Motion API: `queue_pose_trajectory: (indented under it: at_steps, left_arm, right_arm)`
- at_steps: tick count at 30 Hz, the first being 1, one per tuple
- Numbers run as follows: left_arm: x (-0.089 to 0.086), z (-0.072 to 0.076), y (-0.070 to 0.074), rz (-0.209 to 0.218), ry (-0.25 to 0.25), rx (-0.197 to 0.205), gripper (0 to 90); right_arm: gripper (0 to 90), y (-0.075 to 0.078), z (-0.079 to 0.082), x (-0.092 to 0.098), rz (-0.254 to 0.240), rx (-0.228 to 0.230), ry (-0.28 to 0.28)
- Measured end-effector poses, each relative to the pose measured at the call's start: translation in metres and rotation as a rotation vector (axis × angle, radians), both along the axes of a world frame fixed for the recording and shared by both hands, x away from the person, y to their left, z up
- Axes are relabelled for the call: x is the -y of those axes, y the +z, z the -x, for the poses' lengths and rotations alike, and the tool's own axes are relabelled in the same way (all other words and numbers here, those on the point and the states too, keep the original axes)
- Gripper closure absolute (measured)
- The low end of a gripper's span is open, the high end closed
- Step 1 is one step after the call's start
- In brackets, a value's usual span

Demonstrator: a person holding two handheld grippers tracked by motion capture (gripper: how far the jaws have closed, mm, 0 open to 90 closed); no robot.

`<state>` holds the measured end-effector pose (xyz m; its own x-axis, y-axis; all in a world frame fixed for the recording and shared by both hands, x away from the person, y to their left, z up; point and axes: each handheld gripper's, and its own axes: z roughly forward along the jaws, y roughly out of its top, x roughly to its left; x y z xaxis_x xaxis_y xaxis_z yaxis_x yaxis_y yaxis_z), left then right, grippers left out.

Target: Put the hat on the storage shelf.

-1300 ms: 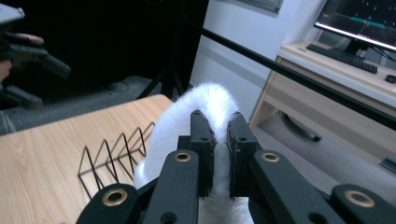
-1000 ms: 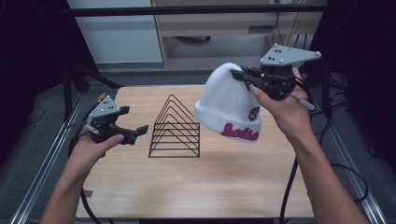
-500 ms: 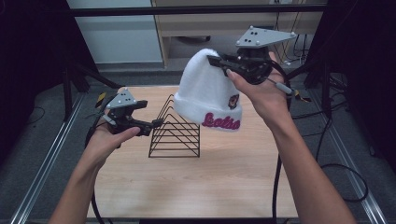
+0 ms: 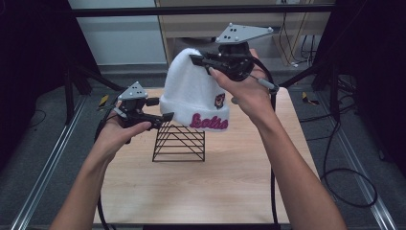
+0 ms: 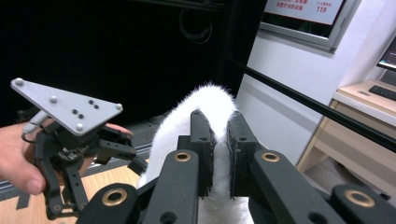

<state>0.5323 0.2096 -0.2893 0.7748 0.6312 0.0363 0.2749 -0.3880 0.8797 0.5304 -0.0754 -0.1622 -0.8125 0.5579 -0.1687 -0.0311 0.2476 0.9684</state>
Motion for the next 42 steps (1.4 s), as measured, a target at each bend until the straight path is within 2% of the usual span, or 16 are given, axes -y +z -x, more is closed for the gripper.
queue_pose_trajectory:
  at_steps: [7, 9, 12, 13, 15, 16, 17, 18, 19, 20, 23, 28, 31, 36, 42]
  left_arm:
    - [-0.004, -0.002, 0.001, 0.022, 0.018, 0.001, 22.7]
    - [-0.008, -0.003, 0.001, 0.037, 0.041, -0.002, 23.5]
    - [-0.011, -0.006, 0.0, 0.03, 0.036, -0.016, 25.1]
    - [-0.011, -0.007, 0.0, 0.026, 0.034, -0.019, 28.7]
    - [-0.012, -0.008, -0.001, 0.015, 0.024, -0.03, 46.8]
    - [-0.013, -0.008, -0.001, 0.013, 0.041, -0.012, 54.2]
    - [-0.013, -0.008, -0.001, 0.013, 0.041, -0.012, 60.9]
    - [-0.014, -0.007, -0.001, 0.019, 0.037, -0.011, 60.9]
    - [-0.014, -0.004, -0.001, 0.005, 0.046, 0.009, 69.0]
    - [-0.014, -0.004, -0.001, 0.005, 0.046, 0.009, 70.4]
    - [-0.015, 0.003, 0.002, -0.021, 0.074, 0.038, 72.4]
    - [-0.019, 0.01, 0.004, -0.025, 0.088, 0.051, 72.5]
    - [-0.021, 0.015, 0.002, -0.043, 0.101, 0.06, 72.1]
    - [-0.024, 0.015, -0.004, -0.035, 0.109, 0.051, 72.0]
    - [-0.027, 0.013, -0.01, -0.052, 0.124, 0.044, 72.0]
  right_arm:
    - [83.9, -0.001, -0.001, -0.011, 0.011, -0.003, 0.023]
    - [83.9, -0.002, -0.001, -0.014, 0.013, -0.007, 0.031]
    - [83.9, -0.003, -0.002, -0.016, 0.015, -0.008, 0.039]
    - [83.9, -0.003, -0.002, -0.017, 0.016, -0.009, 0.04]
    - [83.9, -0.004, -0.003, -0.019, 0.016, -0.009, 0.045]
    - [83.9, -0.004, -0.004, -0.02, 0.016, -0.009, 0.046]
    - [83.9, -0.004, -0.004, -0.02, 0.015, -0.009, 0.046]
    - [83.9, -0.004, -0.004, -0.02, 0.015, -0.009, 0.046]
    - [83.9, -0.005, -0.005, -0.02, 0.019, -0.011, 0.043]
    - [83.9, -0.005, -0.005, -0.02, 0.019, -0.011, 0.043]
    - [83.8, -0.007, -0.009, -0.019, 0.022, -0.016, 0.033]
    - [83.7, -0.011, -0.013, -0.017, 0.018, -0.024, 0.024]
    - [83.6, -0.016, -0.016, -0.018, 0.024, -0.034, 0.019]
    - [83.6, -0.022, -0.019, -0.021, 0.034, -0.044, 0.016]
    - [83.4, -0.03, -0.026, -0.024, 0.047, -0.059, 0.017]
